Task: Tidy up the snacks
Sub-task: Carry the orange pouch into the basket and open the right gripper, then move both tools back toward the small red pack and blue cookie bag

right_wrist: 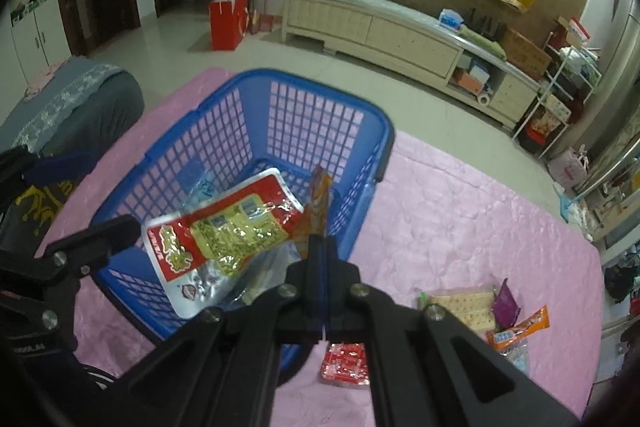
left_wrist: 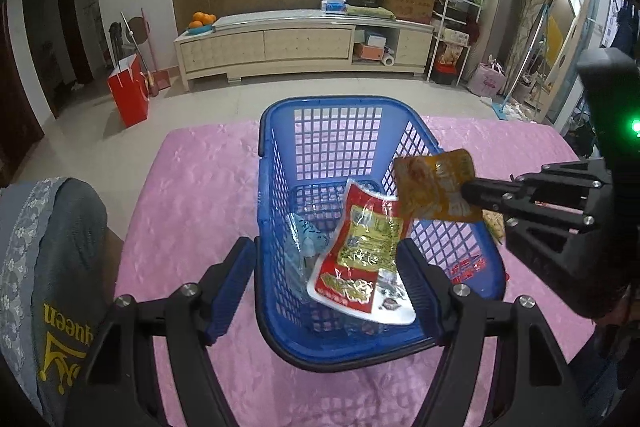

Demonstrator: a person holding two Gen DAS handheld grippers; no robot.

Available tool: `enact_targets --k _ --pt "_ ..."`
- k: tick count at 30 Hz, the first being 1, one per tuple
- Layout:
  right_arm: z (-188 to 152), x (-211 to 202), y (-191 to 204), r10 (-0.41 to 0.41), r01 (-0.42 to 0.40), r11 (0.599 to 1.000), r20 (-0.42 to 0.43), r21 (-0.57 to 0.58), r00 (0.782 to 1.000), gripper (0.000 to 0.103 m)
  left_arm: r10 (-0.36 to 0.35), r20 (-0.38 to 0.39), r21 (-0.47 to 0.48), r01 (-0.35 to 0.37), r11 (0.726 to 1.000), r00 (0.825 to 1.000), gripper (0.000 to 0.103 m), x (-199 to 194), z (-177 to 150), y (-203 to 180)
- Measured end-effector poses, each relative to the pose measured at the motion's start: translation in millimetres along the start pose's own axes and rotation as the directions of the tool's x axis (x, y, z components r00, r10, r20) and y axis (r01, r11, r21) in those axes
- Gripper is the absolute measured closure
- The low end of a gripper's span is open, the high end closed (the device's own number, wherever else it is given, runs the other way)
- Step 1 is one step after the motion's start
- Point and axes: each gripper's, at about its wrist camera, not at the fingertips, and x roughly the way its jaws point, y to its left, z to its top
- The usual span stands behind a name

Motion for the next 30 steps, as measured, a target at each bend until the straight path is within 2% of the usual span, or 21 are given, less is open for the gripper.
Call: enact_targets --k 8,10,11,12,13,15,17,20,30 --pt "0.2 2.2 1.7 -0.015 0.015 1.0 -0.001 0.003 1.0 0.101 -0.005 -0.013 0.004 0.005 1.0 1.0 0.032 3.9 -0.1 0.1" --pt "1.8 1.3 1.3 -0.018 0.018 1.0 -0.007 0.006 1.0 0.093 -0.005 -0.012 0.002 0.005 1.0 1.0 0.032 1.4 0.0 -0.5" --pt "1.5 0.6 0.7 -0.018 0.018 1.0 -0.011 0.007 1.0 0.088 -0.006 -0.011 0.003 0.006 1.0 1.0 0.032 0.2 0.2 -0.5" --pt "0.8 -0.4 0.4 -0.019 0.019 1.0 -0.014 0.006 1.0 0.065 -0.007 -0.01 0.004 0.007 1.0 1.0 0.032 -1.0 -0.3 -0.7" --pt "-0.1 -1.8 -0.2 -0.023 0.024 1.0 -0.012 0.007 1.0 0.034 -0.007 -0.01 0.006 0.007 1.0 1.0 0.032 -2.5 -0.7 -1.6" --pt "-3.9 -11.7 -2.8 -0.049 0.048 0.999 0.037 0.01 0.998 0.015 -0.004 -0.007 0.014 0.004 1.0 1.0 0.032 -5.7 -0.9 -4.1" --pt "-5.8 -20.0 -6.5 -0.065 0.064 0.998 0.072 0.01 0.995 0.015 -0.004 -0.002 0.02 0.004 1.0 1.0 0.032 -9.6 -1.5 -7.4" --pt "-11.6 -30.5 -16.2 -0.052 0.051 0.999 0.07 0.018 0.996 0.014 -0.005 0.006 0.03 0.005 1.0 1.0 0.025 -15.2 -2.3 -15.8" --pt "-48.1 -63.7 -65.5 -0.063 0.055 0.994 0.088 0.091 0.994 0.013 -0.052 0.022 0.106 0.05 0.993 0.998 0.023 -30.4 -6.8 -73.2"
